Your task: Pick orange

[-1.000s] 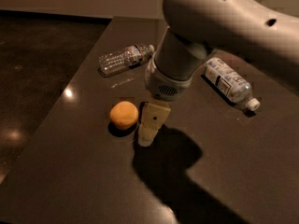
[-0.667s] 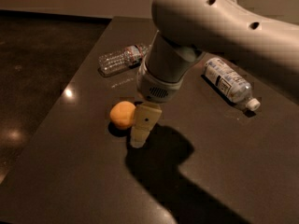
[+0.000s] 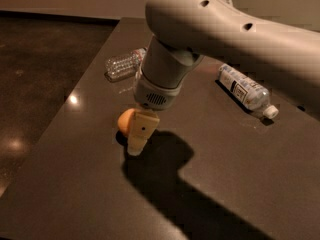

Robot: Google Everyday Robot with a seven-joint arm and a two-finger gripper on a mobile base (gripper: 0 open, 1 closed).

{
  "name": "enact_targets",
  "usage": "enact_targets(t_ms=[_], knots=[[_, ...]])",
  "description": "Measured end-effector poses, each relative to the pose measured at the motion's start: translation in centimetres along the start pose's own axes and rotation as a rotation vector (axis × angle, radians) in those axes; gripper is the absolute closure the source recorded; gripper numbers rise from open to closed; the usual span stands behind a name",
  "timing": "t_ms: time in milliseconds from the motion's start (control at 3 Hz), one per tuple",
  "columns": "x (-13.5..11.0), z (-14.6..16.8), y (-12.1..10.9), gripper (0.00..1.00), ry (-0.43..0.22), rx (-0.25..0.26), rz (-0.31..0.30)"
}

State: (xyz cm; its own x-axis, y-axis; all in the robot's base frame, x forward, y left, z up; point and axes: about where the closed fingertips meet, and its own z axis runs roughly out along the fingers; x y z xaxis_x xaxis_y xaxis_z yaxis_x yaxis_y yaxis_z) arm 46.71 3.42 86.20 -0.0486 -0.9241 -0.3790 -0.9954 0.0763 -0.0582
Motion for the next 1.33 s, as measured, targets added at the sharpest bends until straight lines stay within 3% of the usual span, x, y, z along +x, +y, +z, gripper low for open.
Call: enact_targets(t_ms=[667,1000,1333], knots=[[-1.6,0.5,0.4,0.61,-0.017,-0.044,0.002],[-2.1,-1.0,0.4,0.84,-0.032,-0.048,0.012],[-2.9,-4.4,0.0,1.00,-0.043,-0.030,0.001]])
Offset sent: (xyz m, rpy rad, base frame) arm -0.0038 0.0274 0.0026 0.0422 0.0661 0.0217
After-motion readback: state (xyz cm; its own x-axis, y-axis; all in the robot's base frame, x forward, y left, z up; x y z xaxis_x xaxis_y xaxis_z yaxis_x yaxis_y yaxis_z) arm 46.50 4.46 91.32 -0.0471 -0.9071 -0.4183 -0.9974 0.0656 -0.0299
